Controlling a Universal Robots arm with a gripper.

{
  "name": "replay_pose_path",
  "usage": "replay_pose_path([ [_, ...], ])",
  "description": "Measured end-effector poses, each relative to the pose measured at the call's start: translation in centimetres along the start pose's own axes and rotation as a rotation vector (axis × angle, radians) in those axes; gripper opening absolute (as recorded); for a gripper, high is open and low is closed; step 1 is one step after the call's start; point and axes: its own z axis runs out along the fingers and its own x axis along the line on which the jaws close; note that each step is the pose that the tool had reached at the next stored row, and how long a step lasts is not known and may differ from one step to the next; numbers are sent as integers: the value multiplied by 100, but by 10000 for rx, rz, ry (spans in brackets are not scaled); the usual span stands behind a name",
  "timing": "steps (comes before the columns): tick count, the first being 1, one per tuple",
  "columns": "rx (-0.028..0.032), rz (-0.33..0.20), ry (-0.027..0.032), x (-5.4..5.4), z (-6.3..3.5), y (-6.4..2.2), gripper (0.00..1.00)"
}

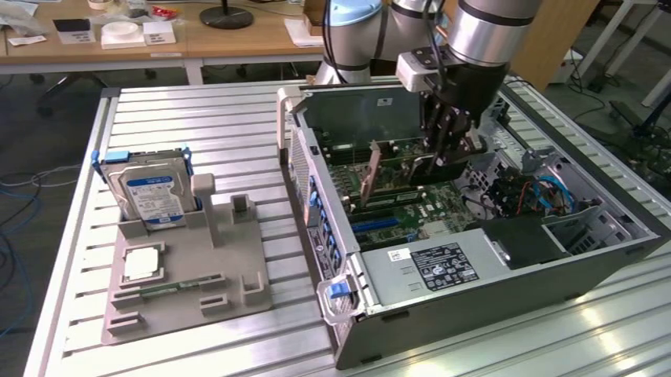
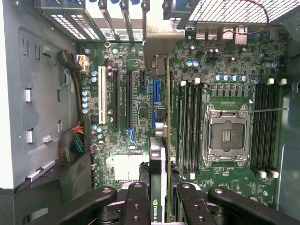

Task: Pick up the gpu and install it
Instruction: 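Insert the gpu into the slot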

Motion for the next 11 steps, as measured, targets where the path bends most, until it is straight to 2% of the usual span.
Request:
replay_pose_path([
  [11,-1,0,0,3,140,45,27],
])
